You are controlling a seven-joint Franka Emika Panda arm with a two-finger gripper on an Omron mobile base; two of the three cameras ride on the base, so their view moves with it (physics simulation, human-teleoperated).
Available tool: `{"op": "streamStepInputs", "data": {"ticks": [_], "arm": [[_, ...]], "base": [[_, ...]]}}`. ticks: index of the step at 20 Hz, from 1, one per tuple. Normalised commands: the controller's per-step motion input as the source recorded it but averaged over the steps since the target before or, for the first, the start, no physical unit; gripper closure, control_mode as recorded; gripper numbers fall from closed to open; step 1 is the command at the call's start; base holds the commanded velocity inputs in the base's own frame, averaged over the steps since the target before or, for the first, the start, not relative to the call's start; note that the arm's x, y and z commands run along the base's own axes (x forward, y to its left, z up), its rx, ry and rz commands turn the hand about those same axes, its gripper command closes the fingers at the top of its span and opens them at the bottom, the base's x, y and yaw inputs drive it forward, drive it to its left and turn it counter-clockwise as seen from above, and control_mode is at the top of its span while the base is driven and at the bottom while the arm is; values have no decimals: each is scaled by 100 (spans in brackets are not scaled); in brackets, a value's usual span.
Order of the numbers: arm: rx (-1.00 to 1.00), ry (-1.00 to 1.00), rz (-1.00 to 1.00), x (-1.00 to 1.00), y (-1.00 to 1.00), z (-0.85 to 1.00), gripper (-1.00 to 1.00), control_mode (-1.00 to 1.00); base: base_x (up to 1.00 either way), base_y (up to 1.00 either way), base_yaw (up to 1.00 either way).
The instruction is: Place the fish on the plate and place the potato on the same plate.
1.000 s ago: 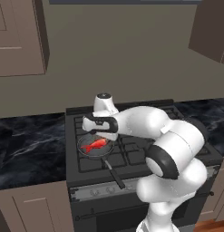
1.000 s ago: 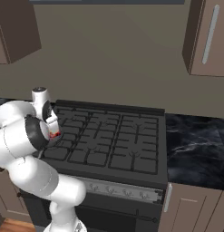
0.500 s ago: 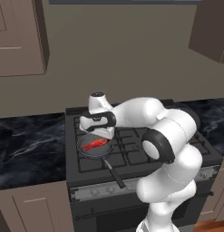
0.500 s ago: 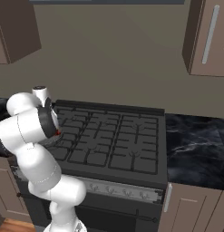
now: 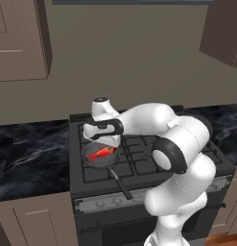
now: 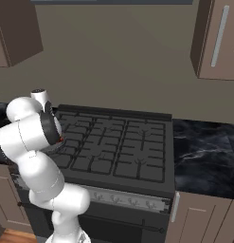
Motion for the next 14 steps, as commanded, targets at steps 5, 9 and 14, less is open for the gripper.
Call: {"op": "streamStepInputs", "data": {"ticks": [5, 9, 14], "arm": [[-1, 0, 0, -28, -4, -11, -100, -100], [0, 0, 0, -20, -3, -4, -100, -100], [-1, 0, 0, -2, 0, -4, -100, -100]], "base": [[0, 0, 0], [0, 0, 0], [0, 0, 0]]}}
